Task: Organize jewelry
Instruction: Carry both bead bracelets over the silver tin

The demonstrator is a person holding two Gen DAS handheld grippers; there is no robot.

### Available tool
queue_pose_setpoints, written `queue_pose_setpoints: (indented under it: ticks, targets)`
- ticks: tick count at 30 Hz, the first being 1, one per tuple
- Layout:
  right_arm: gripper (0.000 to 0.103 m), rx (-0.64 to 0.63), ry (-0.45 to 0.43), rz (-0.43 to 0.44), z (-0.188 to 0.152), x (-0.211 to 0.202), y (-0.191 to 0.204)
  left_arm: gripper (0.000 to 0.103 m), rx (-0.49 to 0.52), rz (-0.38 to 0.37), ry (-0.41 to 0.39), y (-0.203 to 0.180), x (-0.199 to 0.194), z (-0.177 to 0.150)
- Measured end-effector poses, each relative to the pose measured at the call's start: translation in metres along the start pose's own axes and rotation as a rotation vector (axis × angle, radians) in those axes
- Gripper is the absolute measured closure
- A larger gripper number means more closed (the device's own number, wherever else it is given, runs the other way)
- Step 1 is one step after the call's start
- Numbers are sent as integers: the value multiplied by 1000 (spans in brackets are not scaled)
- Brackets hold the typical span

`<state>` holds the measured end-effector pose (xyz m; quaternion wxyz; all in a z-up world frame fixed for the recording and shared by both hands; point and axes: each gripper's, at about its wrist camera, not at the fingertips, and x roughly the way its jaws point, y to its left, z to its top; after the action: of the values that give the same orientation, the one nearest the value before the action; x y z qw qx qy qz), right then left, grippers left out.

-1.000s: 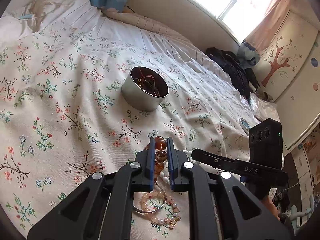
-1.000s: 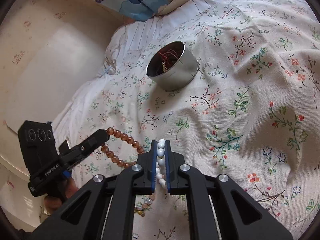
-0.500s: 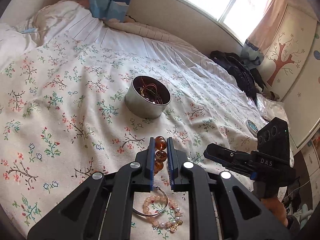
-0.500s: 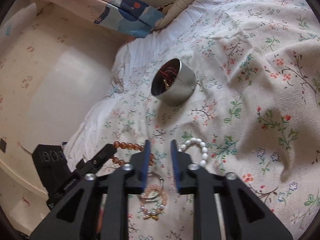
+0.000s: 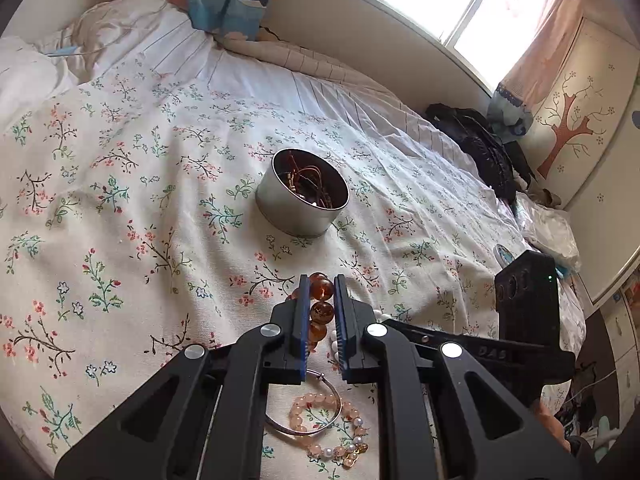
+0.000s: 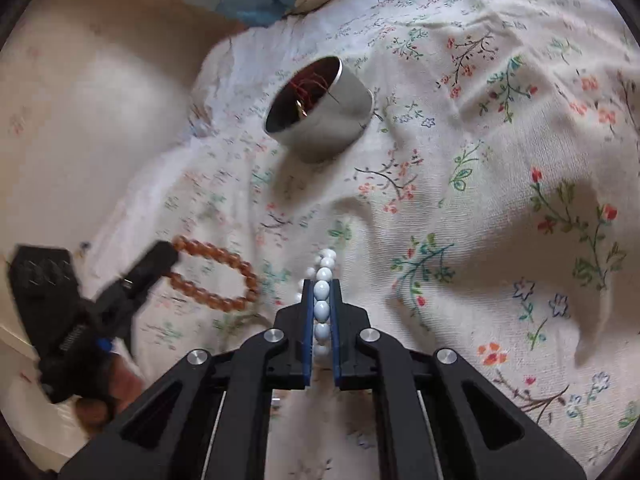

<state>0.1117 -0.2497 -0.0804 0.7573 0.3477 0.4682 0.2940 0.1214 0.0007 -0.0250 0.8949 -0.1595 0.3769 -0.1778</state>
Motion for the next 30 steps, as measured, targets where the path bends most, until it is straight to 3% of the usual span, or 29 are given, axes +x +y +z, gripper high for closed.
queue_pose_setpoints:
  ticks: [4,6,12,19,30]
  targets:
    - [95,38,-77,204,4,-16,8,92,0,-8,-9,0,-2,0]
    - [95,41,-111,257,5,-21,14,92,2,-8,-22,0,-3,1]
    - [95,-32,-208,275,14,-44,35,92,65,58,-68,-13,-5,4]
    - [95,-87,-266,304,23,-35,57,92,134,135,-109,-28,-2,9]
    - [95,-65,-303,325,51,-24,47,92,147,158,-170,-36,3,25]
